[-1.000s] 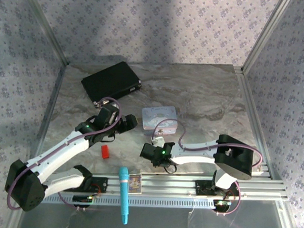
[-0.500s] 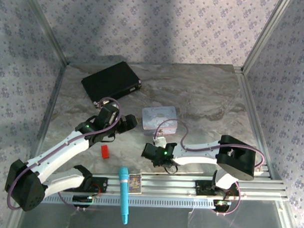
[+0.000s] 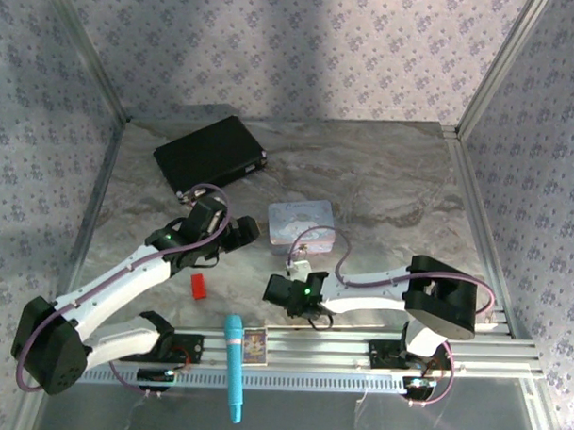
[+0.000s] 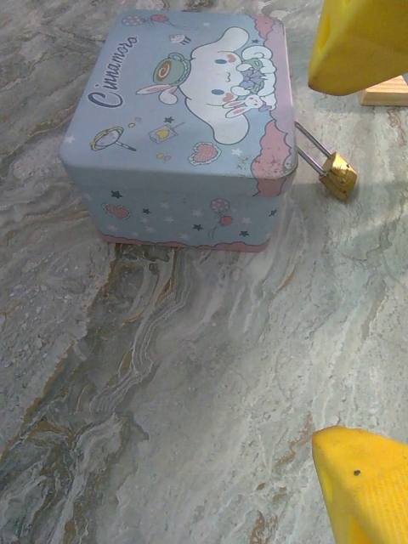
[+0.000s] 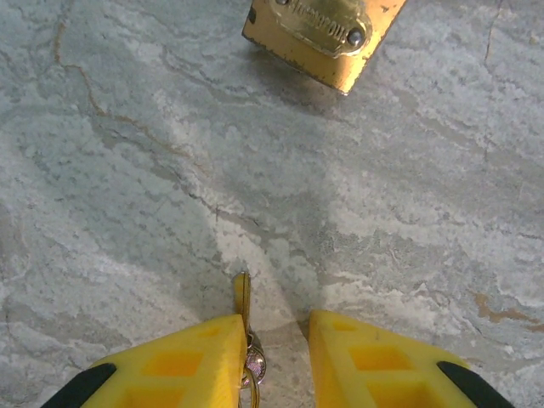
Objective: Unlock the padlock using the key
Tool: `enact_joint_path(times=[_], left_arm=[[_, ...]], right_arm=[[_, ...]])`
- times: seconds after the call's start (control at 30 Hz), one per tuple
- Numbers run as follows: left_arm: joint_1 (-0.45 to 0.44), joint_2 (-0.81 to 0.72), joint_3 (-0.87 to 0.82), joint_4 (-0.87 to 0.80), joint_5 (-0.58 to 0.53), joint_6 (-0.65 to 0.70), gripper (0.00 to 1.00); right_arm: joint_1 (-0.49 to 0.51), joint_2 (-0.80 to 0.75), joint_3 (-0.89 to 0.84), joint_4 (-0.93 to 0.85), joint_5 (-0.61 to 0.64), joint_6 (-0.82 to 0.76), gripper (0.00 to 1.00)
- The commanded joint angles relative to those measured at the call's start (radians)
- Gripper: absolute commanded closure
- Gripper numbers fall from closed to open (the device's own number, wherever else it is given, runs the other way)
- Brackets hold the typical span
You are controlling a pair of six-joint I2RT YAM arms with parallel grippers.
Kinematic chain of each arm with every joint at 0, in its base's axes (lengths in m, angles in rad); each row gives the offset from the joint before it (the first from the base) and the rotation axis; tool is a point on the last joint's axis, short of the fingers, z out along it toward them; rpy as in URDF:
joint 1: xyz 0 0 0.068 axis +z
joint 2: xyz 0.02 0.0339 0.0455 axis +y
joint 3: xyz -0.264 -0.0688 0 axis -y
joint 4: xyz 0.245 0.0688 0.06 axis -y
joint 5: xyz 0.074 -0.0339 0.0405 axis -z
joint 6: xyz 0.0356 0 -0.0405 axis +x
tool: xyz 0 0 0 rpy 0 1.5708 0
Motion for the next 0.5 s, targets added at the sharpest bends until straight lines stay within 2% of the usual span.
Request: enact_joint_path(times=[0.0,0.17,0.33,0.37,0.4,0.47], left_arm=[[-0.007,0.007,0.0,0.01,-0.019,-0.014,0.0],[-0.007,0.009,-0.005,0.016,-0.022,-0.014,0.0],[-0.007,0.012,-0.005,0.017,-0.021,-0.016,0.0],[-0.007,0.011,-0.007,0.017,-0.021,-0.016,0.0],[-0.007,0.013,-0.008,0.016,-0.02,-0.016,0.0],[-0.007,0.012,-0.013,0.018,-0.024,-0.019,0.0]], right_arm=[[0.001,0.01,-0.043,-0.088,-0.043,0.029,0.69],[-0.01,-0.039,-0.039,-0.089,-0.028,0.014,0.61],[-0.024,-0.05,-0.02,-0.108,-0.016,0.0,0.26],[-0.02,-0.052,-0.01,-0.128,0.002,-0.001,0.08],[-0.012,-0.053,0.001,-0.146,0.017,-0.003,0.01],[-0.004,-0.053,0.02,-0.171,0.03,-0.01,0.0]])
